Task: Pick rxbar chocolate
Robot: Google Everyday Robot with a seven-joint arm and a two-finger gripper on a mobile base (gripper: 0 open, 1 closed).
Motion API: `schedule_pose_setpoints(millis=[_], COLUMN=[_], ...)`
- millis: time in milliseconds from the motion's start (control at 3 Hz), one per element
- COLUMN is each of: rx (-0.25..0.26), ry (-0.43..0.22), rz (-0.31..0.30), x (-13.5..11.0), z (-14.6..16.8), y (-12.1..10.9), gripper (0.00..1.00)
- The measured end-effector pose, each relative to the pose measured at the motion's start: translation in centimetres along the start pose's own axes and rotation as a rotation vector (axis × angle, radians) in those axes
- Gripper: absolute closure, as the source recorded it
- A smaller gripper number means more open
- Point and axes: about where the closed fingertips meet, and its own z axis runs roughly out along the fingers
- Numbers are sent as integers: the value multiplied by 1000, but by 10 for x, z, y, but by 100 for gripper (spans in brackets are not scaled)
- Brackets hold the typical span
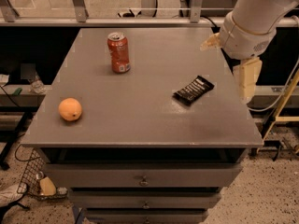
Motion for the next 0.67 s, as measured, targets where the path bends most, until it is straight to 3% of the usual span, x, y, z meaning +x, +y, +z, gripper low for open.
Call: schedule_pose_setpoints(millis=[667], rx=[-107], ry=[4], rz=[-117], x=[7], z=[46], y=[-18], gripper=[0])
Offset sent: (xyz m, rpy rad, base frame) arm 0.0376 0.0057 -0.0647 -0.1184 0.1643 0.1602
